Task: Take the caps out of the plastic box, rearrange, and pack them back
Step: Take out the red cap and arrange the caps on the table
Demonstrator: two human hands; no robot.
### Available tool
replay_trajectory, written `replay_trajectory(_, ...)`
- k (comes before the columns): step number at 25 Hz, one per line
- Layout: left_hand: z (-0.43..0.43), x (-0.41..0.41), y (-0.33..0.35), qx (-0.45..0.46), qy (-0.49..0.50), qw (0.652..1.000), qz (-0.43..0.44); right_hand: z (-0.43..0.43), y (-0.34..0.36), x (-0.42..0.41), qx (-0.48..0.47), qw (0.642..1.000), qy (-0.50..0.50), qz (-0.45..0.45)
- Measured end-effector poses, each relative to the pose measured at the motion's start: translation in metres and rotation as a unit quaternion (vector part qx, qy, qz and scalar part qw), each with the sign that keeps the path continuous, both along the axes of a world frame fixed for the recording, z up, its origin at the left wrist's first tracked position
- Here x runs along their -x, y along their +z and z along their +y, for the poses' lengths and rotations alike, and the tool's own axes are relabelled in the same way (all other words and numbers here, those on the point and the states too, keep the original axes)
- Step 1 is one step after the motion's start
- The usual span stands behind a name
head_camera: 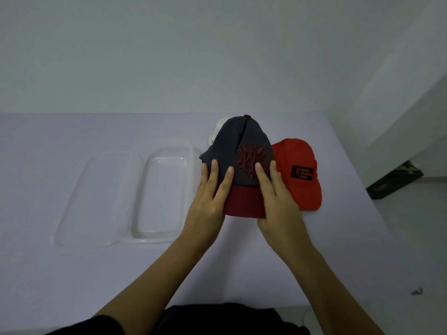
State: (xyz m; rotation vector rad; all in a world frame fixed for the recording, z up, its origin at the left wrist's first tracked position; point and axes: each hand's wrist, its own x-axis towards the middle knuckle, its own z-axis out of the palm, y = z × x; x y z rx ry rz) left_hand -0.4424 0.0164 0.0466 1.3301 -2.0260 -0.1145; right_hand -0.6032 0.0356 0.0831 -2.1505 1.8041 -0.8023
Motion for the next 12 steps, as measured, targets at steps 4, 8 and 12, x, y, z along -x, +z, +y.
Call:
replay_trajectory(4, -0.012, -0.010, 0.010, -0.080, -0.010, 0.993, 0.088, 0.002, -0.003, -0.005, -0.020, 0.999, 0.026, -0.010)
replay_trajectory(8, -0.009, -0.002, 0.017, -0.203, -0.059, 0.946, 0.245, 0.005, 0.001, -0.018, -0.074, 0.989, 0.065, -0.111)
replay_trajectory(12, 0.000, 0.014, 0.017, -0.293, -0.031, 0.875, 0.383, 0.003, -0.009, -0.040, -0.097, 0.958, 0.095, -0.251)
